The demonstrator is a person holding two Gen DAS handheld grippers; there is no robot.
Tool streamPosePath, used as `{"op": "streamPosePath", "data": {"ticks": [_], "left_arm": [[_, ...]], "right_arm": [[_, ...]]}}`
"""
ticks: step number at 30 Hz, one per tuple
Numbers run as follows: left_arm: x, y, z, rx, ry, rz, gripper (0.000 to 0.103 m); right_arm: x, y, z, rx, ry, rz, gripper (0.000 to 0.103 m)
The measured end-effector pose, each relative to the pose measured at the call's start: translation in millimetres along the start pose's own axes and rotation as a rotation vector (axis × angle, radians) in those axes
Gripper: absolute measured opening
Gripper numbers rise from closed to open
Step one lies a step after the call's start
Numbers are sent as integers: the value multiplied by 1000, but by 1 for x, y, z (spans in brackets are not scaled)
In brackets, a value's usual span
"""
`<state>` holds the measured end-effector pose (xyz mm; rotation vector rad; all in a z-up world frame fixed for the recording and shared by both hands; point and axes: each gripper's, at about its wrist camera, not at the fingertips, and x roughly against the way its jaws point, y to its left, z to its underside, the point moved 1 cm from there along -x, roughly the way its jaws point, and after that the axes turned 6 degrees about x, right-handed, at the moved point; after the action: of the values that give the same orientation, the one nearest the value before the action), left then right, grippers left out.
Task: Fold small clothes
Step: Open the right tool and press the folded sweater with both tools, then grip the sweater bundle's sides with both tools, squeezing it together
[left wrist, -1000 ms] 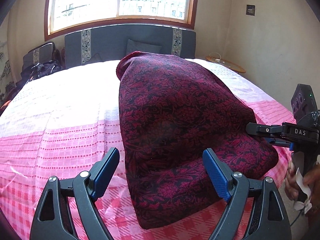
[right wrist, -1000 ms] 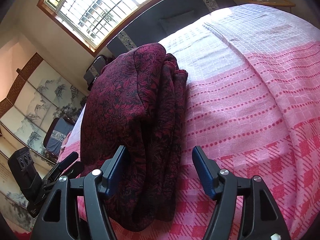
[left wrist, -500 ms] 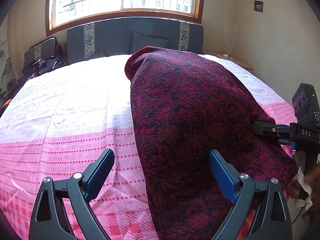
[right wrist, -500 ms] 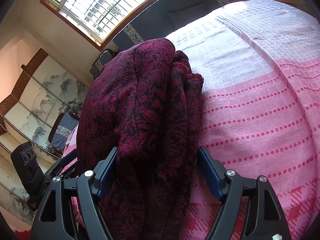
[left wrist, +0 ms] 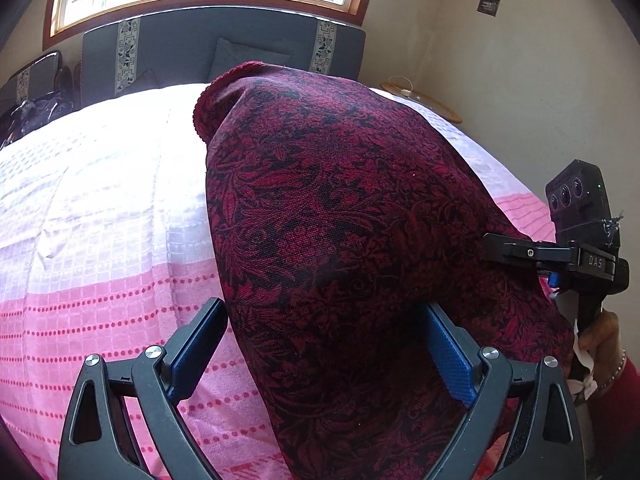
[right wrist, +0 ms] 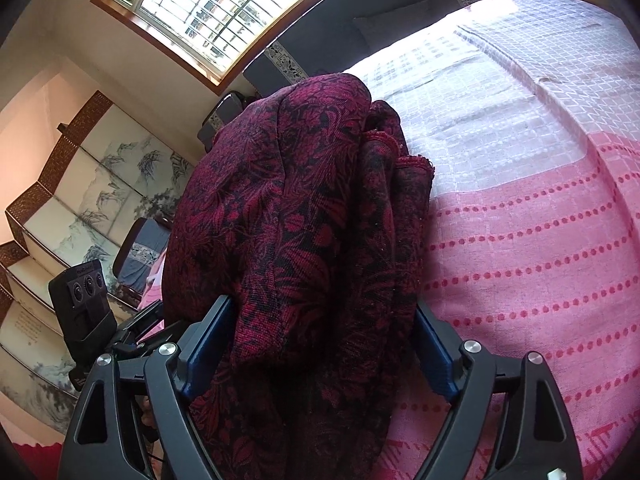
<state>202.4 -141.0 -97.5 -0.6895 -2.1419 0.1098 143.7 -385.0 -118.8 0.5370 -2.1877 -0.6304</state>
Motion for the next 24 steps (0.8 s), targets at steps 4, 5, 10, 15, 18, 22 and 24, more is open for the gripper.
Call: {"op": "streamPosePath", "data": {"ticks": [4,5,10,15,18,22,24], "left_arm": [[-8,6,-6,15,26,78,95],[-9,9,-9,27,29,105,95],[-14,33,-19,107,33,252,95],[-20,56,-22,191,36,375,95],[-29,67,-24,257,60,434,95],[-33,63,-27,224,80,436,95],[-35,58,-27,214,82,435,95]], "right_arm": [[-1,-4,-2,5,4,-6,83],[-1,-4,-2,6,4,-6,83],[-4,0,-1,11,6,-6,86],[-5,4,1,21,4,-7,91],[-4,5,1,29,3,-12,94],[-7,8,1,47,19,-33,100],[-9,11,0,52,26,-34,102]]}}
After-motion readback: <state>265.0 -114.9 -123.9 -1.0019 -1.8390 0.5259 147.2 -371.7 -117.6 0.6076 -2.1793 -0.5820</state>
